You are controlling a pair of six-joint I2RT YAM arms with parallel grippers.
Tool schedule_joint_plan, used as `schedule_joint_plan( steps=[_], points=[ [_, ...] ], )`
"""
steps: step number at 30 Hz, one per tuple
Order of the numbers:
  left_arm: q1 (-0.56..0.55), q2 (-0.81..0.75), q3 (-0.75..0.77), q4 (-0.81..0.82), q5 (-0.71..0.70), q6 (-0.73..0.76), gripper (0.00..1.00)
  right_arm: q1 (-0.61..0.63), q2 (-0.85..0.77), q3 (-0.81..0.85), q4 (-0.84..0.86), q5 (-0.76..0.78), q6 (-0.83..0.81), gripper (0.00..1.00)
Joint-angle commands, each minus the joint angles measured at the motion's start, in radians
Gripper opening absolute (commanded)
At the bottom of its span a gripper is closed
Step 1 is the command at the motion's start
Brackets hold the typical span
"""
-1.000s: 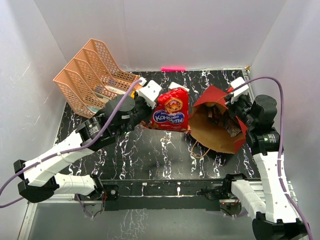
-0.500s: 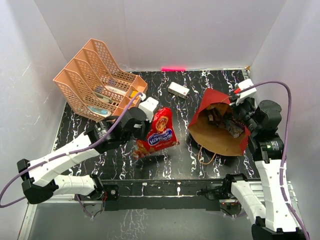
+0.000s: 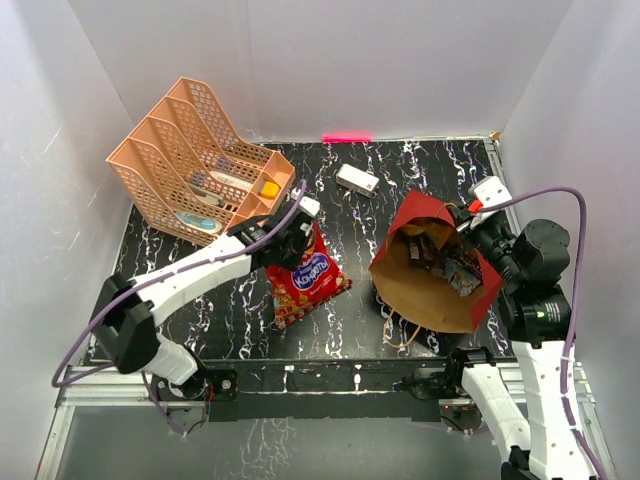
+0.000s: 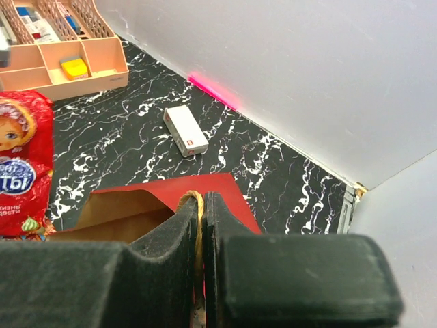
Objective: Take the snacks out of the paper bag
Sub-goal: Place the snack at the center of the board.
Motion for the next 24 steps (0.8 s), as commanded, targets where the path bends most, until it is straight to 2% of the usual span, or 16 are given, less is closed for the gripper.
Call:
schedule_joint_plan(
  steps=[1,3,5,8,10,12,14,16,17,20,22,24],
  points=[
    [0.075,0.080,0.038,0.119,-0.031,0.068,0.29,-0.001,-0.019,0.037,0.075,-0.006,0.027,0.08],
    [0.079,0.129,0.130,0.067,-0.060,0.064,0.25,-0.001,-0.027,0.042,0.087,0.008,0.057,0.08],
    [0.078,0.108,0.176,0.065,-0.076,0.032,0.41,-0.001,-0.026,0.053,0.087,-0.011,0.074,0.08],
    [0.078,0.014,0.164,0.117,-0.099,-0.018,0.80,-0.001,-0.021,0.055,0.073,-0.031,0.081,0.08],
    [0.078,-0.047,0.148,0.128,-0.139,-0.064,0.89,-0.001,-0.018,0.052,0.064,-0.014,0.090,0.08],
    [0.078,-0.118,0.122,0.144,-0.167,-0.110,0.92,0.000,-0.021,0.047,0.063,-0.015,0.098,0.08],
    [0.078,-0.189,0.085,0.188,-0.125,-0.128,0.92,0.000,-0.026,0.041,0.069,-0.032,0.102,0.08],
    [0.077,-0.268,0.025,0.280,0.011,-0.128,0.90,-0.001,-0.029,0.043,0.074,-0.045,0.106,0.08],
    [0.077,-0.319,-0.012,0.344,0.139,-0.125,0.89,-0.001,-0.028,0.046,0.075,-0.049,0.108,0.08],
    [0.061,-0.394,-0.125,0.558,0.407,-0.132,0.86,-0.001,-0.015,0.065,0.074,-0.056,0.122,0.08],
    [0.002,-0.403,-0.183,0.689,0.492,-0.106,0.85,-0.001,0.002,0.090,0.062,-0.050,0.152,0.08],
    [-0.082,-0.401,-0.215,0.757,0.494,-0.061,0.83,0.000,0.025,0.116,0.056,-0.051,0.190,0.08]
  ],
)
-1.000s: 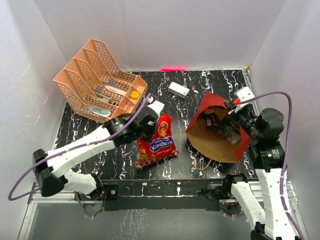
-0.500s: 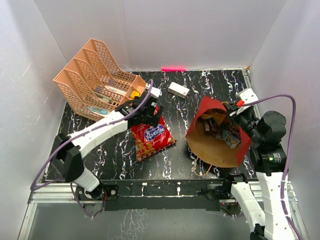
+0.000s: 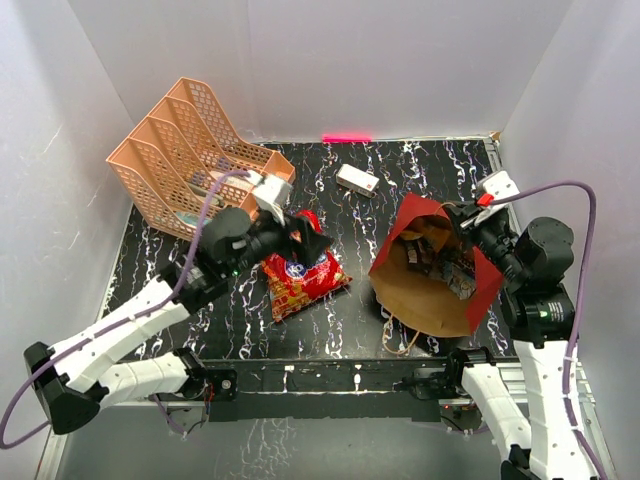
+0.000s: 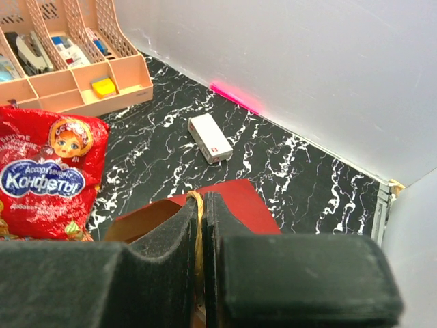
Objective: Take the snacks out of the paper bag
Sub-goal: Place the snack at the center of the board, then take out the snack from the paper bag.
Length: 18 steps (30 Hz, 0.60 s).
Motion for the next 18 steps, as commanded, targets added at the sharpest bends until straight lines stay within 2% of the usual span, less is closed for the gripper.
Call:
schedule_joint_plan(
  steps=[1,7,11,14,18],
  points=[
    [-0.156,0.025,-0.081,0.275,0.225,0.077,0.83,-0.001,0.035,0.109,0.068,-0.023,0.099,0.08],
    [-0.337,0.126,-0.069,0.343,0.200,0.270,0.83,-0.001,0.099,0.171,0.048,-0.061,0.199,0.08],
    [-0.459,0.223,-0.042,0.322,0.149,0.543,0.83,-0.001,0.123,0.191,0.032,-0.082,0.222,0.08],
    [-0.507,0.309,0.005,0.265,0.100,0.702,0.76,0.000,0.114,0.183,0.042,-0.095,0.227,0.08],
    [-0.515,0.407,0.039,0.251,0.088,0.812,0.65,-0.001,0.089,0.177,0.056,-0.094,0.221,0.08]
  ],
)
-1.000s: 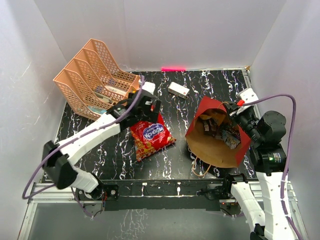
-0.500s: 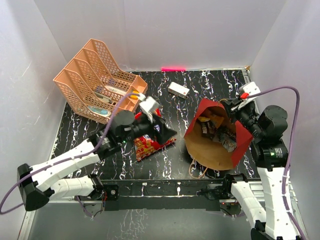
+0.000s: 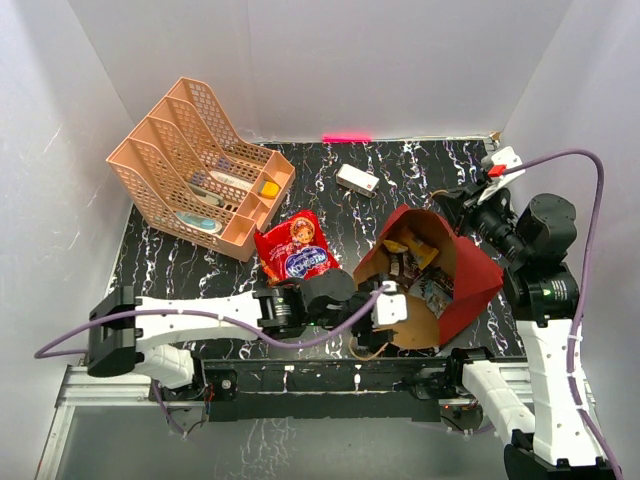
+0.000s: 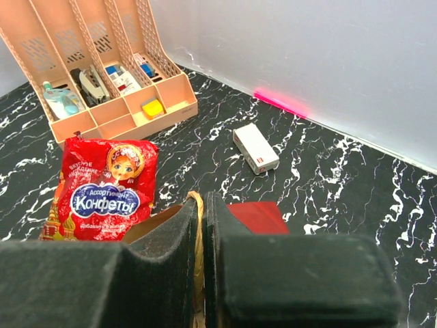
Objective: Take the snacks out of the paper bag
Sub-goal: Take out the snack from the paper bag.
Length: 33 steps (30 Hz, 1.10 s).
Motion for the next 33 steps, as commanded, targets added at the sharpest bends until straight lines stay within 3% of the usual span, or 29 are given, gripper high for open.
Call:
schedule_joint_plan(
  steps=[1,7,11,17,24,27,33],
  points=[
    [-0.002,0.074,0.058,0.000,-0.052,0.259,0.62,-0.001,-0.043,0.042,0.071,-0.016,0.014,0.08],
    [0.002,0.223,0.046,0.118,-0.142,0.445,0.36,-0.001,-0.055,0.050,0.075,-0.028,0.003,0.08],
    [0.004,0.320,0.078,0.141,-0.125,0.523,0.34,-0.001,-0.052,0.060,0.077,-0.035,0.006,0.08],
    [0.007,0.408,0.151,0.111,-0.128,0.528,0.39,-0.001,-0.053,0.075,0.070,-0.030,0.003,0.08],
    [0.010,0.419,0.138,0.156,-0.237,0.544,0.44,0.000,-0.053,0.072,0.065,-0.030,-0.003,0.08],
    [0.012,0.342,0.147,0.128,-0.196,0.443,0.49,-0.001,-0.040,0.073,0.057,-0.018,-0.011,0.08],
    [0.012,0.122,0.166,-0.036,0.053,0.135,0.65,-0.001,-0.012,0.044,0.056,-0.011,-0.049,0.08]
  ],
)
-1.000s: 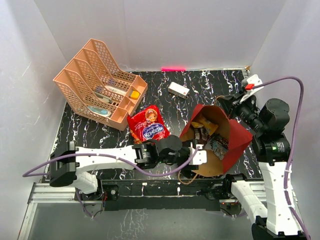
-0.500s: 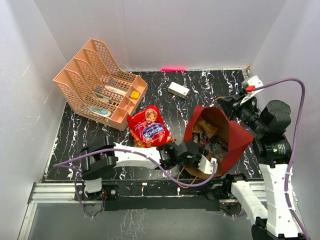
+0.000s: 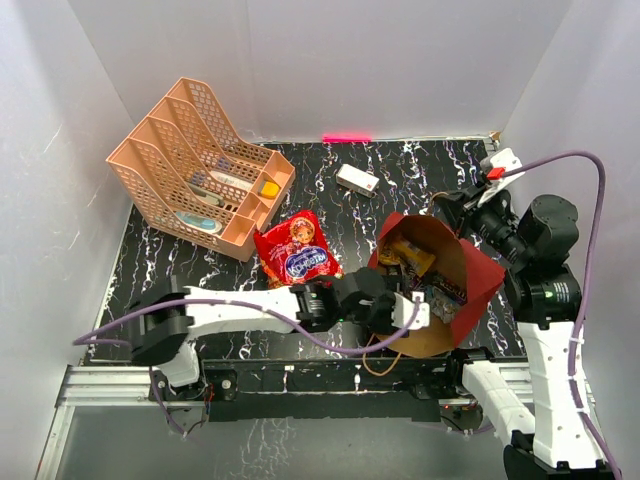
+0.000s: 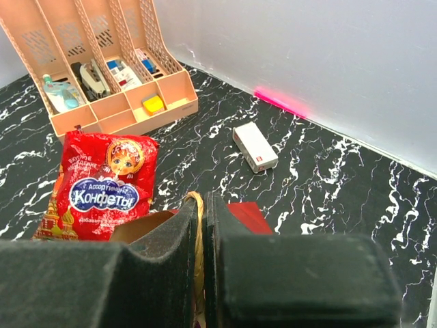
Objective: Take the snacks out of the paper bag
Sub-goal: Take out the snack from the paper bag.
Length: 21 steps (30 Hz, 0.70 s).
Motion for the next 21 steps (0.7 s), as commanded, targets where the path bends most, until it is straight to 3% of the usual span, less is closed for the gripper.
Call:
schedule_joint_plan(
  steps=[1,5,8,13,18,21],
  points=[
    [0.003,-0.236,0.047,-0.077,0.224,-0.255,0.67,-0.001,0.009,0.019,0.101,-0.016,-0.023,0.08],
    [0.002,-0.324,0.052,-0.119,0.343,-0.336,0.71,-0.001,0.038,-0.008,0.139,-0.109,0.002,0.08],
    [0.003,-0.310,0.118,-0.197,0.342,-0.279,0.69,-0.001,0.062,-0.005,0.140,-0.129,0.016,0.08],
    [0.002,-0.148,0.245,-0.347,0.290,-0.034,0.56,-0.001,0.067,0.005,0.133,-0.129,0.014,0.08],
    [0.007,-0.019,0.291,-0.370,0.179,0.189,0.54,-0.001,0.055,0.022,0.116,-0.122,0.002,0.08],
    [0.028,0.032,0.307,-0.371,0.199,0.254,0.52,-0.001,0.057,0.043,0.099,-0.122,-0.011,0.08]
  ],
)
